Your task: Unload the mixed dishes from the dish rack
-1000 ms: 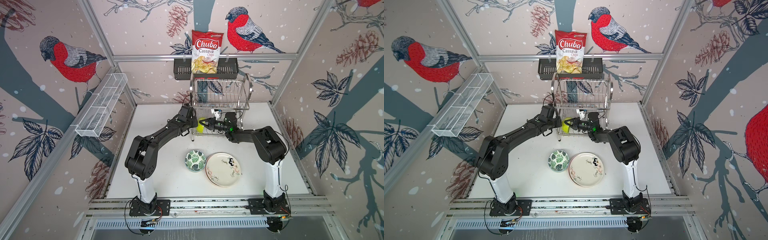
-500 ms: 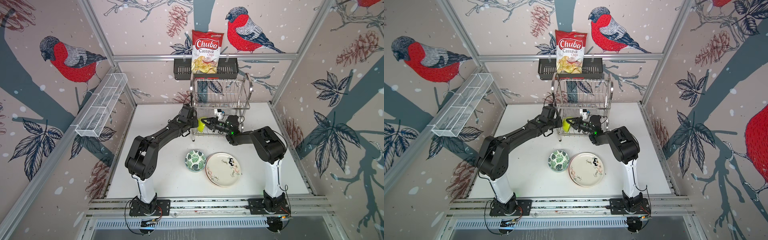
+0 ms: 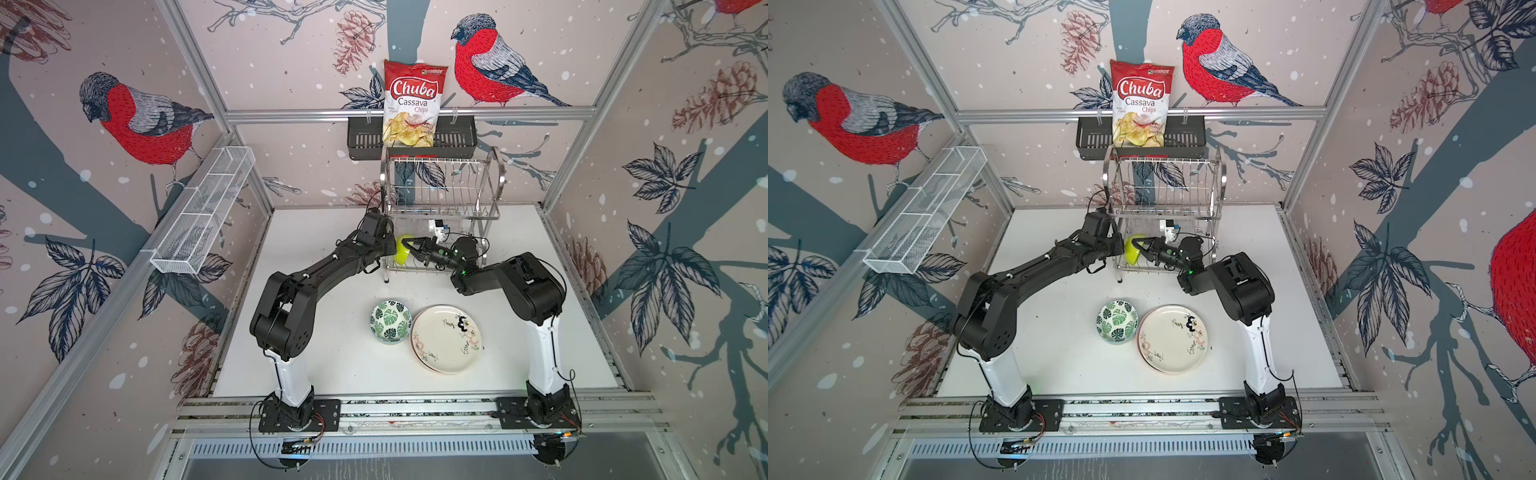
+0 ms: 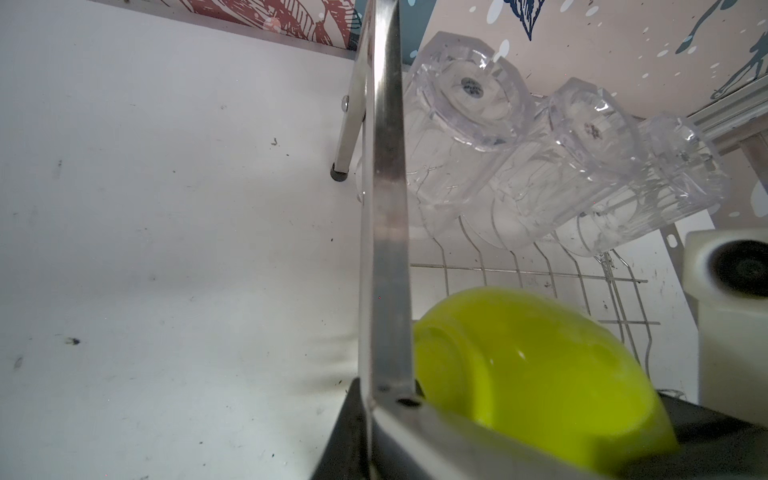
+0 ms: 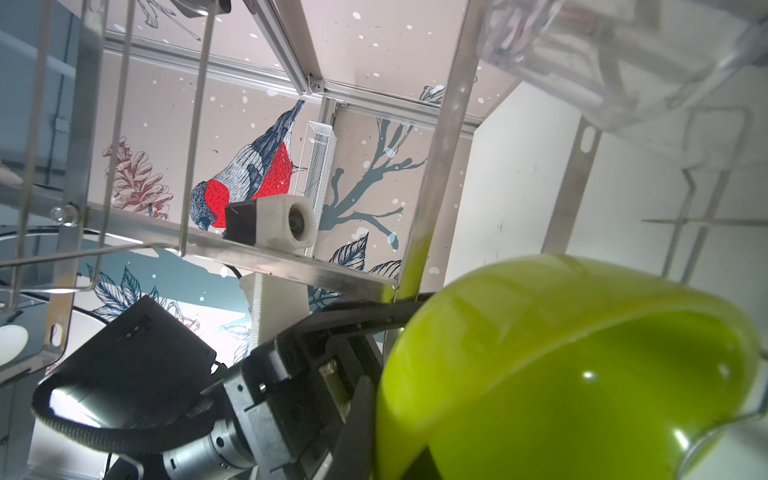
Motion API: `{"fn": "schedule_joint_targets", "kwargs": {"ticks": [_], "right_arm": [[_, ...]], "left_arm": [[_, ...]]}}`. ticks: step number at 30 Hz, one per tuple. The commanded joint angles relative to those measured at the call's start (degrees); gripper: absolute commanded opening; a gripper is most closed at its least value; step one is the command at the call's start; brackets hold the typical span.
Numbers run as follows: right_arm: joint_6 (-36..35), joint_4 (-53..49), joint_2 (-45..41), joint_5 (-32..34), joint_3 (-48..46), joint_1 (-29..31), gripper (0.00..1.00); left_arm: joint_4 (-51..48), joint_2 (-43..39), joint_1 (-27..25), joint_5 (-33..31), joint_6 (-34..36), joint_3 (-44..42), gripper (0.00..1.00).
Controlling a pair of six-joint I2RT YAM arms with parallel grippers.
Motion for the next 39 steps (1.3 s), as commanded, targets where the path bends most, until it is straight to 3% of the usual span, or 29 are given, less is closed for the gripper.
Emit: {"fn": "schedule_joint_targets", "kwargs": {"ticks": [1,6,9,12,19,23,26,31,34,39], "right_arm": [[-1.7,8.7,-0.4,-2.4,-0.4,0.4,0.00],[-7.7,0.9,-1.4,-2.3,-1.0,0.8,0.00],[-11.0,-3.4,-2.2,-0.7,-1.8,0.8,0.00],[-13.9,-7.5,-2.8,0.0,-2.1,0.8,0.00],[-14.1,-7.6,-2.1,0.4,-3.1,0.8,0.00],[-13.9,-7.5,-1.7,0.4,-3.3,0.9,0.00],[-13.7,-7.2,-1.4,0.4,-3.3,0.9,0.00],[-13.7,-7.3,-1.3,0.3,-3.2,0.9,0.00],[-13.7,-7.4,-1.3,0.3,-3.1,0.9,0.00],[-13.7,-7.7,-1.2,0.1,-2.2,1.3,0.00]], "left_arm": [[3.5,-1.1,0.6,-8.6,-2.8,-0.1,0.23],[4.3,-3.2,0.6,-8.4,-2.8,0.0,0.30],[4.7,-4.3,0.6,-8.3,-2.7,0.2,0.41],[5.3,-5.5,0.6,-8.5,-3.0,0.0,0.43],[9.0,-7.5,0.6,-9.1,-2.6,-2.3,0.54],[10.4,-7.7,0.7,-8.7,-2.8,-2.6,0.54],[11.1,-7.6,0.6,-8.5,-2.9,-2.7,0.43],[12.0,-7.8,0.6,-8.7,-3.4,-2.8,0.13],[12.1,-8.0,0.5,-8.7,-3.7,-3.1,0.00],[12.5,-8.6,0.5,-8.8,-3.8,-3.8,0.00]]}}
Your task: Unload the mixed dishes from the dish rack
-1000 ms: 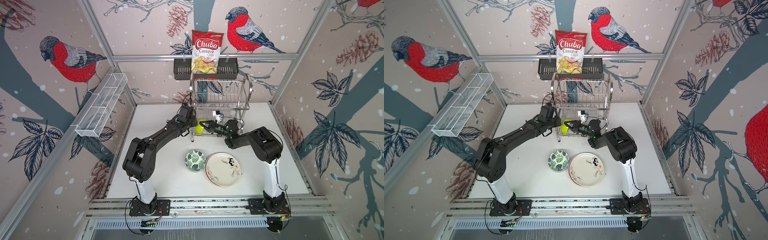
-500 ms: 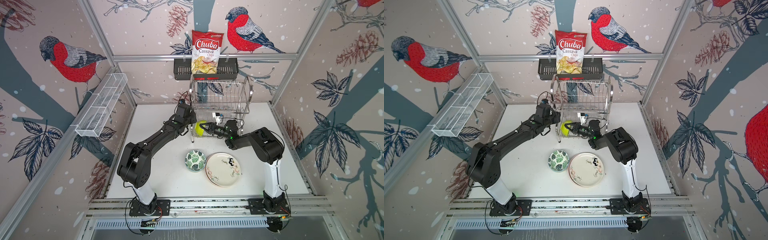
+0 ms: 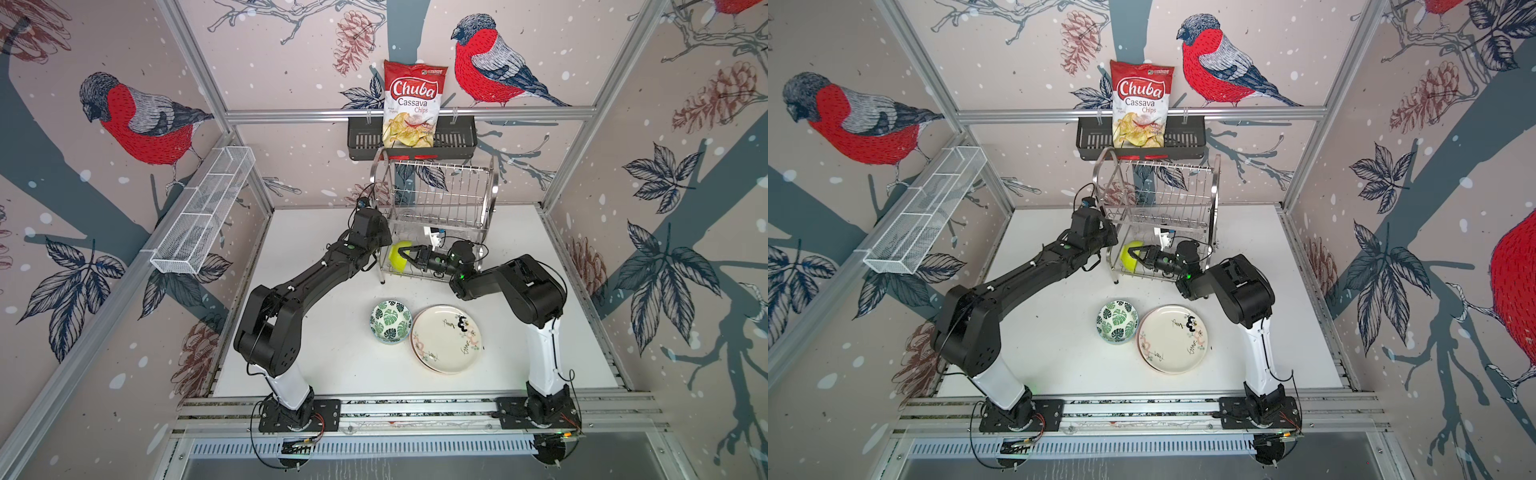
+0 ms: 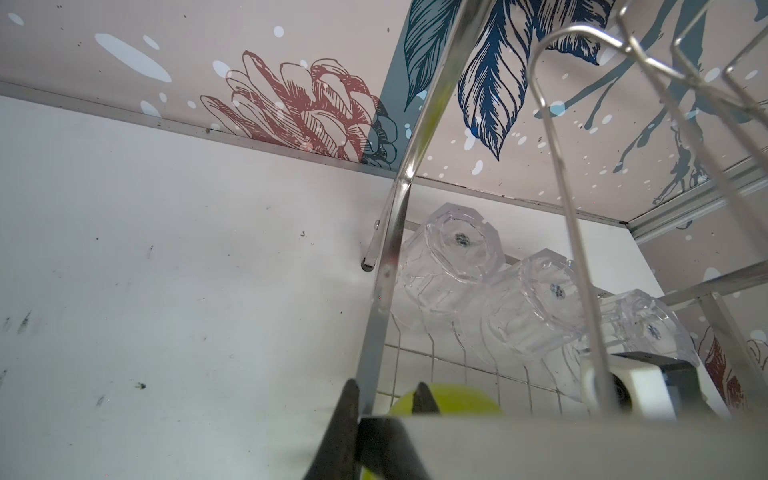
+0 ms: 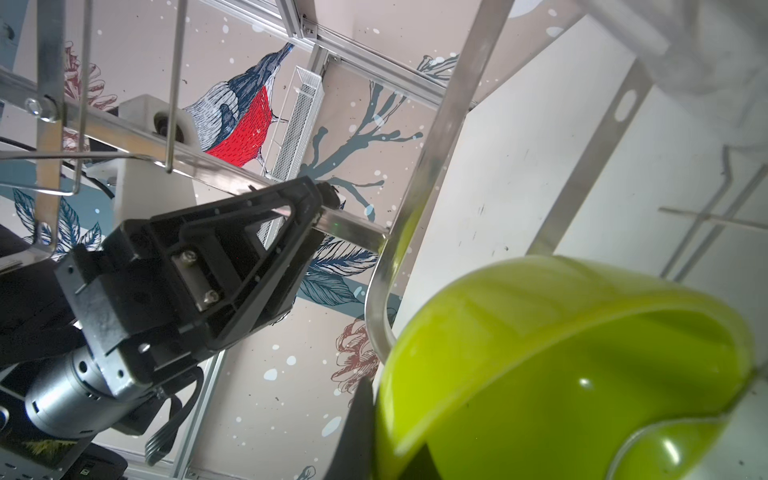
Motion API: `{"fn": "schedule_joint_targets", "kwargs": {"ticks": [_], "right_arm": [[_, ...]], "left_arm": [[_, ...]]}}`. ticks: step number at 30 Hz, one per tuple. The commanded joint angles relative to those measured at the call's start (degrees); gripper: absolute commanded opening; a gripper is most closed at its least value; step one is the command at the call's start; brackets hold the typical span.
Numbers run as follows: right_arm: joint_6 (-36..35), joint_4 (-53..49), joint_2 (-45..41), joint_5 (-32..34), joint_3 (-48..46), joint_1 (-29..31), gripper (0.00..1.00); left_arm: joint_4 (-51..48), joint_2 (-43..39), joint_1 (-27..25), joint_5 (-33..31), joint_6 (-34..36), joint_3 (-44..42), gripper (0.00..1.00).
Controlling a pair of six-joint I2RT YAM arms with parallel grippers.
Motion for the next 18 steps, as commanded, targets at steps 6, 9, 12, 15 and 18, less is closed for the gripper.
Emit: {"fn": "schedule_joint_targets", "kwargs": {"ticks": [6,9,12,15,18], "right_arm": [[-0.2,-3.2,0.9,0.8,2.0,0.1,0.00],[0.1,-3.2,1.2,0.9,3.1,0.3,0.00],[0.3,-3.1,1.3,1.0,4.5,0.8,0.00],[1.1,-2.1,1.7,0.6,6.4,1.4,0.00],[4.7,3.0,3.0,0.1,8.1,1.9,0.00]], "left_arm": [[4.4,-2.0,-0.7,-5.2,-3.2,-0.6,0.00],[3.7,-2.5,-1.5,-8.0,-3.4,-0.5,0.00],[2.3,-3.1,-2.2,-11.2,-4.5,-0.1,0.00],[1.0,-3.5,-2.7,-14.2,-5.9,-0.1,0.00],[0.4,-3.8,-2.8,-16.3,-7.1,-0.5,0.00]]}}
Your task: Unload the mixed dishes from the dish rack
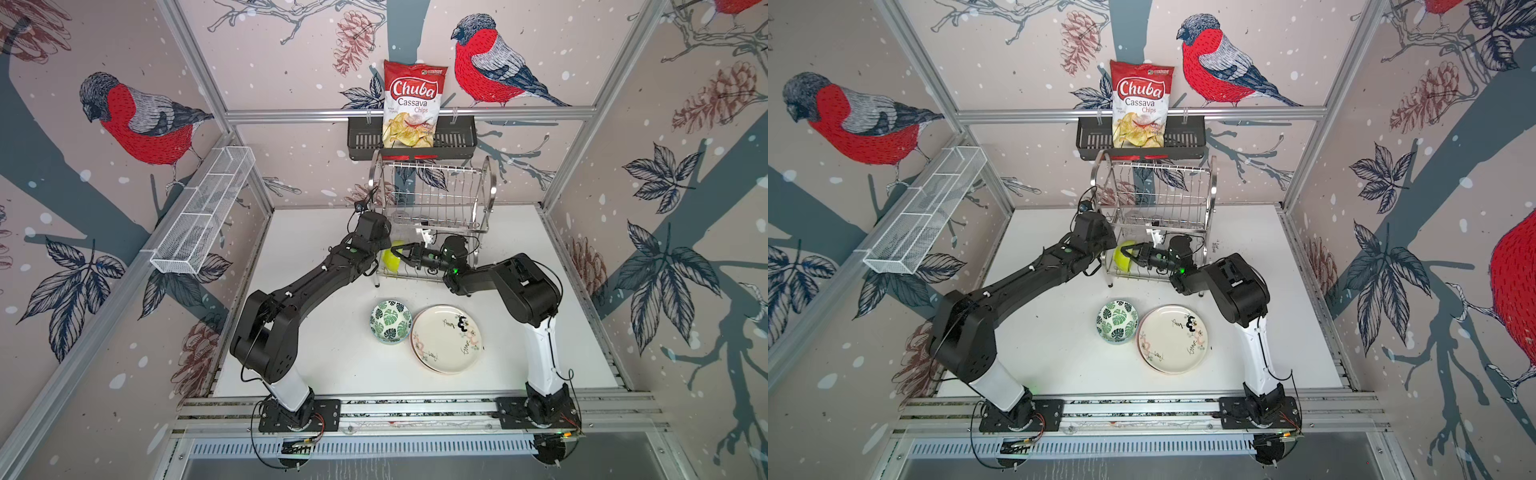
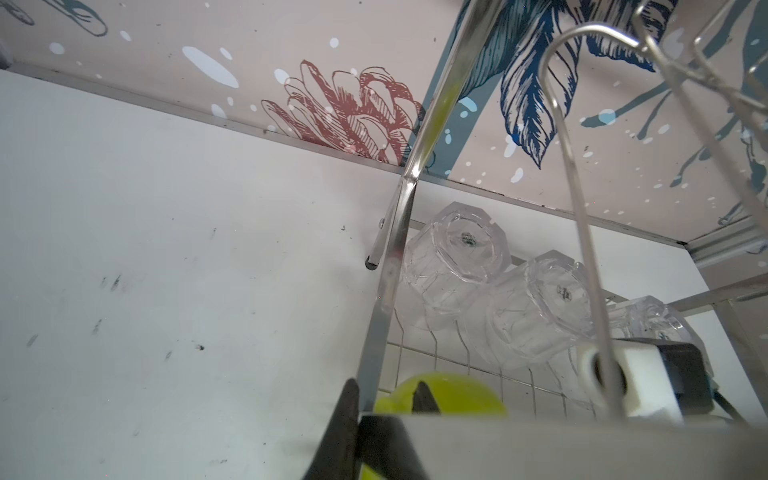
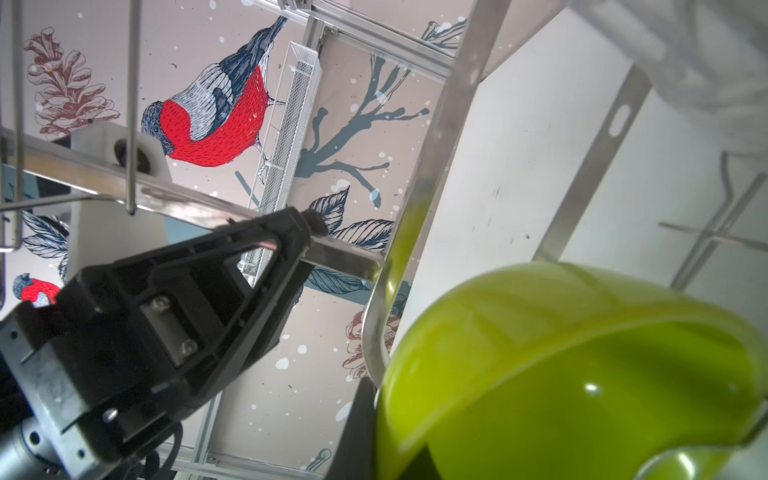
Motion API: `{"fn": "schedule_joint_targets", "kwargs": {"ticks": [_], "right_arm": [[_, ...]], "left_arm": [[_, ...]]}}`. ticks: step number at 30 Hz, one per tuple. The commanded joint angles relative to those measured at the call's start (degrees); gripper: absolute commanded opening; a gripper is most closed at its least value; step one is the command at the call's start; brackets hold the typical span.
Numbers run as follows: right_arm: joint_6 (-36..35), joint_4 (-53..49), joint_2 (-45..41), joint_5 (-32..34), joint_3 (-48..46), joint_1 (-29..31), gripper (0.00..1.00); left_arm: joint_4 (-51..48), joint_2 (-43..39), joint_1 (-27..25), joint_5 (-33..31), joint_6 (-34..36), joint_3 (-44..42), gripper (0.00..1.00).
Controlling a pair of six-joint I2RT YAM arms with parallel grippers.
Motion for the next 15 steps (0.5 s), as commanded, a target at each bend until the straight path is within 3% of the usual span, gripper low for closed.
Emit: {"fn": "schedule_joint_targets", "kwargs": {"ticks": [1,7,15], "right_arm": [[3.4,8.9,1.2,2.0,1.9,0.2,0.00],[12.2,20.2,4.1,2.1,3.8,1.2,0.00],[15.4,26.3,0.6,2.8,0.1,2.5,0.00]], "left_arm": [[4.7,-1.5,-0.1,-6.1,-4.3,0.2,0.00],[3.8,-1.5,-0.1,-8.2,-5.5,0.2,0.00],[4.2,-0.2,-0.1,-8.2,-4.8,0.8,0.00]]}}
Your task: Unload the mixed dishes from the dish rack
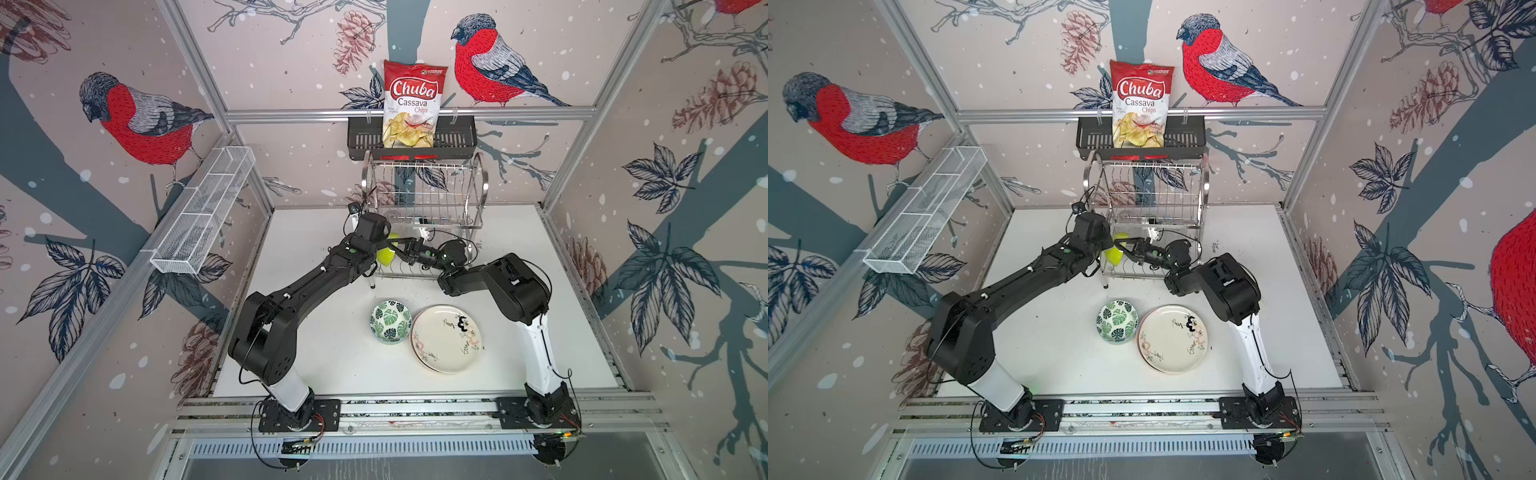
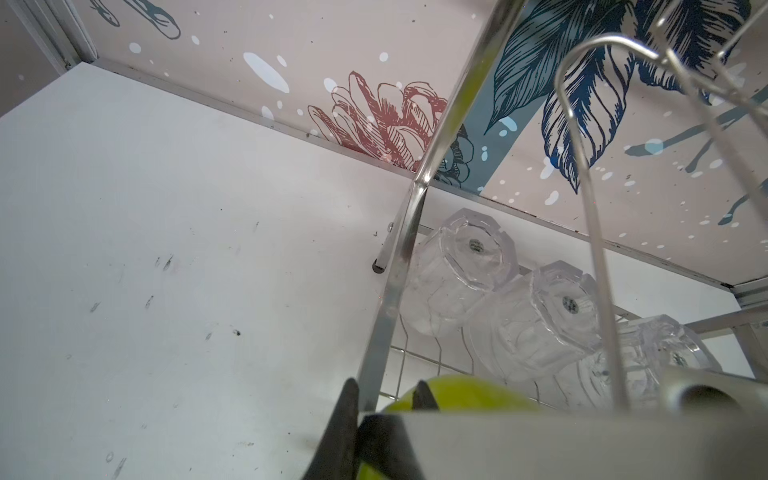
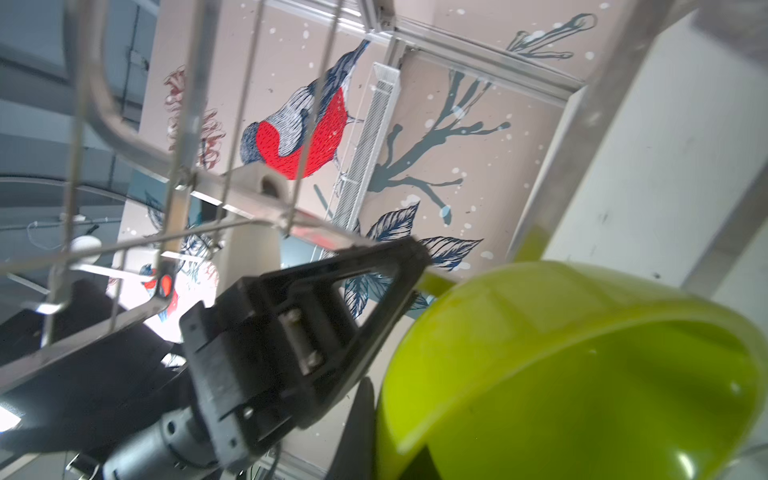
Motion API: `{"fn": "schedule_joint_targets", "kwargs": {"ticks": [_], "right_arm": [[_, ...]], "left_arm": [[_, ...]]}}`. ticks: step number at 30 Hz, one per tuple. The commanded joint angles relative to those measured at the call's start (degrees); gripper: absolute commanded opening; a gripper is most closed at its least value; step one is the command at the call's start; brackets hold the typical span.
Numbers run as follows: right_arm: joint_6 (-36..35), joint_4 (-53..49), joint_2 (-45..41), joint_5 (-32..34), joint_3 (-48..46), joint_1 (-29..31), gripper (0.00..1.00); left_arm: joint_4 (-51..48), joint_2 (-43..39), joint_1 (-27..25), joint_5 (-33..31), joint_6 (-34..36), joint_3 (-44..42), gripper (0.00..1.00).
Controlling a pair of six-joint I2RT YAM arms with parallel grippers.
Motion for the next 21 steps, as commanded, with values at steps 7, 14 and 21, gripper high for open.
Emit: {"fn": "schedule_joint_targets", "kwargs": {"ticks": [7,14,21], "right_arm": [[0.2,7.7,-8.1,0.3,-8.1,0.5,0.00],[-5.0,1.4,-14.2,-1.0,-13.9,0.4,0.00],[-10.1,-5.3,-19.7,-2.4,-19.4,-1.2,0.00]], "left_arm": [[6.1,0.7,0.0,-3.1,-0.9,0.7,0.00],[7.6,-0.4,0.3,-2.4,-0.4,-0.9,0.06],[8.2,-3.6,0.4,-0.9,0.2,-3.0,0.39]]}}
